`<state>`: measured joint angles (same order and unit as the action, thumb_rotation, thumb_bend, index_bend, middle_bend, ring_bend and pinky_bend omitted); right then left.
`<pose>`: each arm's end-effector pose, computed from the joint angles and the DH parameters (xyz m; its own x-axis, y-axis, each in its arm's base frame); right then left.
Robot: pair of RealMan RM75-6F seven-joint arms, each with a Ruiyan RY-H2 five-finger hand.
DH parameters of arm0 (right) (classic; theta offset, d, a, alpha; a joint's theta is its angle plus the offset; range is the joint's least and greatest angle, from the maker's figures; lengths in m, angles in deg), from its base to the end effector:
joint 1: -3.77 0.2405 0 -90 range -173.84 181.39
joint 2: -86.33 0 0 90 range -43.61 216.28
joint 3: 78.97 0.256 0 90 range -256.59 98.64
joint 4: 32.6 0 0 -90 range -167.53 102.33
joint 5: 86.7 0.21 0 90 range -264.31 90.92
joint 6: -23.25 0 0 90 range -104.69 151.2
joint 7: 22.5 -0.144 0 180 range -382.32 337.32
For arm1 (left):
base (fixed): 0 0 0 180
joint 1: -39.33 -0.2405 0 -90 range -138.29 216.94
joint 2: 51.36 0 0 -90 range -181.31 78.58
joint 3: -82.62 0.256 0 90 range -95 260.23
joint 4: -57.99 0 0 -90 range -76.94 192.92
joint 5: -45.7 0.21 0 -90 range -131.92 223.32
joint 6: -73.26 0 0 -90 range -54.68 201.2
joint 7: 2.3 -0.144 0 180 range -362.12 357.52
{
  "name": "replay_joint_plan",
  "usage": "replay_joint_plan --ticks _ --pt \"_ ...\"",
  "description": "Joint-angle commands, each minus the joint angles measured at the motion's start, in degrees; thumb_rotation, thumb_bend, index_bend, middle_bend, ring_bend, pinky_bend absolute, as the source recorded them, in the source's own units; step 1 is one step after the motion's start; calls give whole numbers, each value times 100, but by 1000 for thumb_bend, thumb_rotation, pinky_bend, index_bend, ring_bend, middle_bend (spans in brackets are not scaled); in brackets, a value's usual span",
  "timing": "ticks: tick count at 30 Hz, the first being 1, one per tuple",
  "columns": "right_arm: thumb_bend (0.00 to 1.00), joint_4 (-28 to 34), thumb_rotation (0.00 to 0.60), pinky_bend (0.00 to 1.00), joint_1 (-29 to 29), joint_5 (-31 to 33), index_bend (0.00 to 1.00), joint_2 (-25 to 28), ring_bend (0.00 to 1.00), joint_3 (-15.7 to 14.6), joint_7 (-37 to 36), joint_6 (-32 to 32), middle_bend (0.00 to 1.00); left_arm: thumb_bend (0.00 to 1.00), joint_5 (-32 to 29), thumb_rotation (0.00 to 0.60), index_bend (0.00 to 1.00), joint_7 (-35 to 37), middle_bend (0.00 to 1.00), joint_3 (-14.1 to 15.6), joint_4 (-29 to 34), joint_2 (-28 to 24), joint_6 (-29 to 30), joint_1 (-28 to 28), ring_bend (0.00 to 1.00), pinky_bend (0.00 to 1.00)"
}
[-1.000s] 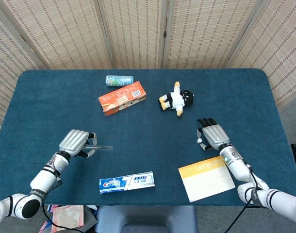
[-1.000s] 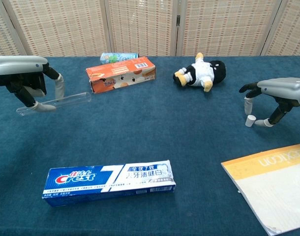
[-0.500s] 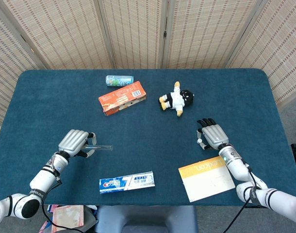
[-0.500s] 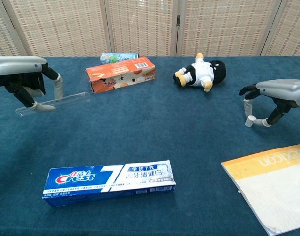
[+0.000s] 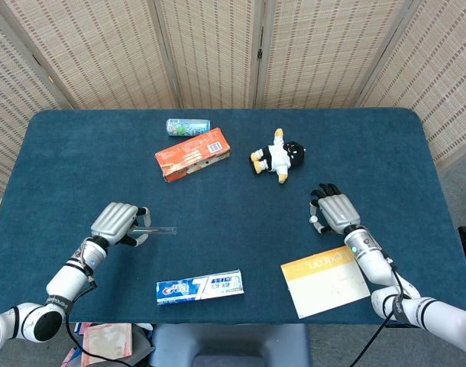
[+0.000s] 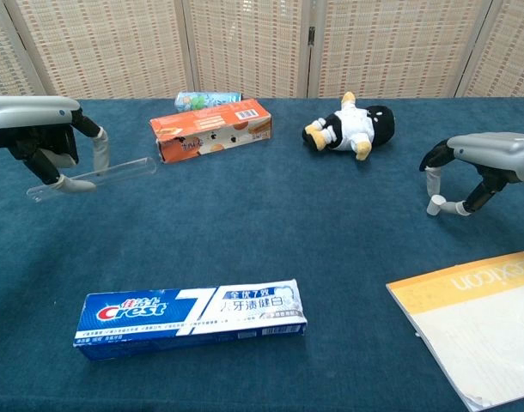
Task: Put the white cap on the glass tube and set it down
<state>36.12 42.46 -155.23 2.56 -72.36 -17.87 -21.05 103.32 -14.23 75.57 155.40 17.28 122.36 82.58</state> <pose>-0.2578 -0.3666 0.0202 0.5076 -0.3703 0.7779 -0.8614 -0.2355 0.4500 -0.1762 0.3431 0.0652 0.4139 0.3787 0.8278 0.9032 -0.2848 -0.3212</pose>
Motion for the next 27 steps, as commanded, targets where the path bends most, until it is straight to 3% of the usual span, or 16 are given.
replay_joint_plan --ticks 1,16,27 --pt "495 226 600 0 -23 -83 635 172 0 73 -85 -131 232 358 -26 600 671 92 1000 -68 16 -67 -79 40 1000 1000" --pt "570 2700 600 0 -68 -381 720 1875 0 899 -1271 -638 303 359 -265 600 670 952 1000 -686 26 -241 -633 437 1000 1000" --pt "596 3597 600 0 2 -589 734 2259 0 1267 -2550 -668 312 359 -598 600 670 1153 1000 -904 82 -51 -738 754 1000 1000"
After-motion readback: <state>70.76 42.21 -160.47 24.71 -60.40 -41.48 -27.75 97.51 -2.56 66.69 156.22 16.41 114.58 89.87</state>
